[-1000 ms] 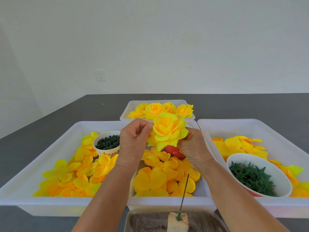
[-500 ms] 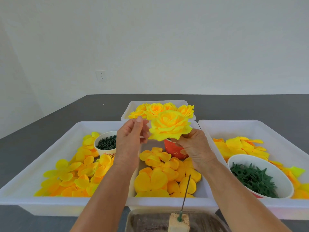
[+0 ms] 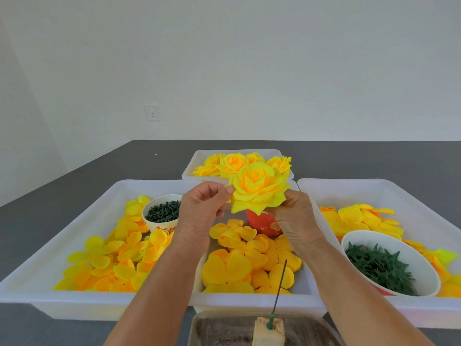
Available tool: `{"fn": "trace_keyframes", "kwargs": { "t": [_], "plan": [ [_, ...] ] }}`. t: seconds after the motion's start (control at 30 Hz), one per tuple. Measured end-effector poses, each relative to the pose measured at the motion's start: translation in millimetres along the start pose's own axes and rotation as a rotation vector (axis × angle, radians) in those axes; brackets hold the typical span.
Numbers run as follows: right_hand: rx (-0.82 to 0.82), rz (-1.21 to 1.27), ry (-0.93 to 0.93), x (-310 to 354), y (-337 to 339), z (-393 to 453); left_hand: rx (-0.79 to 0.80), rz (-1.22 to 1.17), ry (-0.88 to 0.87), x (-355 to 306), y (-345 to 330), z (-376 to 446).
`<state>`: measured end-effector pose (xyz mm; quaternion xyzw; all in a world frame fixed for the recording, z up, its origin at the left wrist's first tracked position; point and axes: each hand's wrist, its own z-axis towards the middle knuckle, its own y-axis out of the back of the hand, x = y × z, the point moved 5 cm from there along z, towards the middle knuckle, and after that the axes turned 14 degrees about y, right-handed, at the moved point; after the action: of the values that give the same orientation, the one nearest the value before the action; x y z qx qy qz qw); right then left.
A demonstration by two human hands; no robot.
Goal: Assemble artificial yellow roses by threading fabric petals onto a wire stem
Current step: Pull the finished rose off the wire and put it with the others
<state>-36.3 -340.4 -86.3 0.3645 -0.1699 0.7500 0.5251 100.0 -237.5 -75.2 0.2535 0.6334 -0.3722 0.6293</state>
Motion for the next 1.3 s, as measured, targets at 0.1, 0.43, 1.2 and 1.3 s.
{"fn": "trace_keyframes", "kwargs": {
  "t": [0.1, 0.43, 1.2, 1.3],
  "plan": [
    [-0.045, -0.095, 0.083, 2, 4, 1, -0.020, 0.054, -0.059, 0, 1, 1],
    [-0.078, -0.177, 0.132, 7, 8, 1, 0.138, -0.110, 0.242, 12, -4, 4],
    [0.184, -0.084, 0.043, -7, -7, -2, 0.031, -0.152, 0.316, 15, 1, 6],
    [0.227, -0.027, 0.003, -9, -11, -4, -0.010, -0.093, 0.250, 13, 2, 5]
  ]
}}
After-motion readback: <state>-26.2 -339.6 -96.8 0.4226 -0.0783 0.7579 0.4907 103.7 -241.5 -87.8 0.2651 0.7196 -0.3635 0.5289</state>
